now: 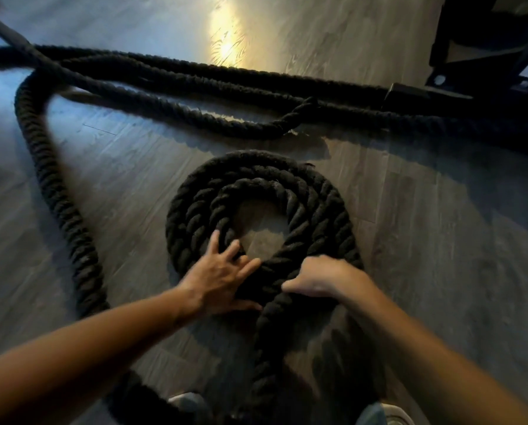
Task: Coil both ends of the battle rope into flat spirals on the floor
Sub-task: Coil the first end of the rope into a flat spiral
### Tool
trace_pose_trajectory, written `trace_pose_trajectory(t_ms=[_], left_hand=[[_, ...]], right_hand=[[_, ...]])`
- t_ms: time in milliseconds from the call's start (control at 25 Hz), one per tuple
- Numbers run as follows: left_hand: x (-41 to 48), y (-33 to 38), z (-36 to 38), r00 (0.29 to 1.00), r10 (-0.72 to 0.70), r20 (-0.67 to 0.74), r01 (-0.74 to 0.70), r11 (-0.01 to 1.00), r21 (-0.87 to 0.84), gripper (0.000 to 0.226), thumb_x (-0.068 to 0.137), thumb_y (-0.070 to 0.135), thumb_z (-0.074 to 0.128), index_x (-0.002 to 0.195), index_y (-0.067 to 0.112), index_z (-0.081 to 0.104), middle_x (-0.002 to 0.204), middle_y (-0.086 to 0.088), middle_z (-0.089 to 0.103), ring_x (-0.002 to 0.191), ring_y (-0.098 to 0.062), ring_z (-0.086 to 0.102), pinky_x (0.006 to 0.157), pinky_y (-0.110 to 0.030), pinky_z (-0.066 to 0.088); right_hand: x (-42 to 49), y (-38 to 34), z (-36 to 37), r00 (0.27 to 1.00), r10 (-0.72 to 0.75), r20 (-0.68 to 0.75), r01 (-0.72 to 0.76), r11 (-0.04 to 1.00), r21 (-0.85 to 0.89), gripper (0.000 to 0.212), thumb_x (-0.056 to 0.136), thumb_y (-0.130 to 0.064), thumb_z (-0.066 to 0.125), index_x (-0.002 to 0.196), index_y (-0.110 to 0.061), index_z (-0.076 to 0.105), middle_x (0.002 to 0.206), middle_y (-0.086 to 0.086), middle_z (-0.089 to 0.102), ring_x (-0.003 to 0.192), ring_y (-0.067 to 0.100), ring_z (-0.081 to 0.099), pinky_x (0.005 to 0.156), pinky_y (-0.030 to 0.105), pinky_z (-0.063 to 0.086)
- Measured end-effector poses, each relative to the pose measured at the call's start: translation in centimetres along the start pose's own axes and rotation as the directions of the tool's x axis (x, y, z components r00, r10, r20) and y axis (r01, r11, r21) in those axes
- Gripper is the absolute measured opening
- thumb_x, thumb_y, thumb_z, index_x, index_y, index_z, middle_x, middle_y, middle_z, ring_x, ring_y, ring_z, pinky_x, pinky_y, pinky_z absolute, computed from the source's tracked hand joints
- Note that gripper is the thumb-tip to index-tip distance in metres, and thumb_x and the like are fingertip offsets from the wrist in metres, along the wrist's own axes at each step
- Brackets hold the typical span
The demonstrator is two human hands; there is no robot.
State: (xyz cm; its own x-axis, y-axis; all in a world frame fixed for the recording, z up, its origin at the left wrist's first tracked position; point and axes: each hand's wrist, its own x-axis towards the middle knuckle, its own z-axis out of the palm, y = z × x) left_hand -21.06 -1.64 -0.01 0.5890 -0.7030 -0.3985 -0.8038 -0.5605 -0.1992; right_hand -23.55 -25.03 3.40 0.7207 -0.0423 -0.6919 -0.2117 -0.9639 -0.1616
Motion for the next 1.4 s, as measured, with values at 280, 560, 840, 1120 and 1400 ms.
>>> trace_pose_trajectory(t_ms=[280,560,840,1120,1400], left_hand=[[3.0,5.6,-3.2,0.985,-0.106,-0.137,0.077,0.977,-0.201,0.096,0.068,0.095,0.026,0.121,0.019,0.054,0.104,-0.005,0.068,0.107,-0.032,0.049,0.086,-0.047,0.037],[1.7,-4.9,-2.2,0.996,0.036,0.084,-0.034,0.999,-0.026,0.064,0.09,0.076,0.034,0.137,0.034,0.046,0.134,0.003,0.053,0.131,-0.023,0.047,0.116,-0.056,0.023],[5.1,2.3,-3.2,0.937,-0.348,0.019,0.346,0.919,-0.187,0.066,0.094,0.073,0.028,0.105,0.021,0.067,0.098,-0.005,0.073,0.09,-0.028,0.071,0.066,-0.036,0.045],[5.6,2.3,-2.8,0.878,-0.431,0.209,0.479,0.808,-0.344,0.077,0.088,0.082,0.027,0.105,0.019,0.069,0.108,-0.007,0.072,0.1,-0.029,0.067,0.071,-0.036,0.042],[0.9,-0.2,-1.6,0.975,-0.202,-0.096,0.108,0.801,-0.589,0.072,0.079,0.087,0.043,0.125,0.032,0.046,0.116,0.0,0.067,0.106,-0.025,0.064,0.085,-0.037,0.048]], right_hand=[[-1.3,2.0,-0.2,0.956,0.132,-0.263,-0.152,0.987,-0.055,0.045,0.075,-0.033,0.054,0.118,-0.02,0.054,0.114,0.005,0.064,0.127,0.033,0.043,0.104,0.082,0.011],[-1.7,2.8,-1.1,0.986,0.109,-0.129,-0.111,0.994,-0.006,0.05,0.069,-0.025,0.057,0.118,-0.019,0.047,0.099,-0.001,0.059,0.109,0.031,0.056,0.104,0.08,0.015],[-5.2,-0.3,4.9,0.995,0.095,-0.034,-0.093,0.994,0.065,0.062,0.072,-0.022,0.069,0.126,-0.025,0.039,0.123,-0.002,0.046,0.123,0.03,0.048,0.086,0.093,0.007],[-6.2,0.6,6.9,0.939,0.042,-0.341,-0.035,0.999,0.027,0.072,0.072,-0.056,0.05,0.136,-0.025,0.039,0.125,-0.002,0.053,0.118,0.026,0.053,0.11,0.073,0.011],[-6.0,1.2,7.1,0.919,0.02,-0.394,0.011,0.997,0.075,0.053,0.07,-0.047,0.049,0.12,-0.031,0.04,0.109,-0.005,0.055,0.112,0.024,0.05,0.115,0.067,0.012]])
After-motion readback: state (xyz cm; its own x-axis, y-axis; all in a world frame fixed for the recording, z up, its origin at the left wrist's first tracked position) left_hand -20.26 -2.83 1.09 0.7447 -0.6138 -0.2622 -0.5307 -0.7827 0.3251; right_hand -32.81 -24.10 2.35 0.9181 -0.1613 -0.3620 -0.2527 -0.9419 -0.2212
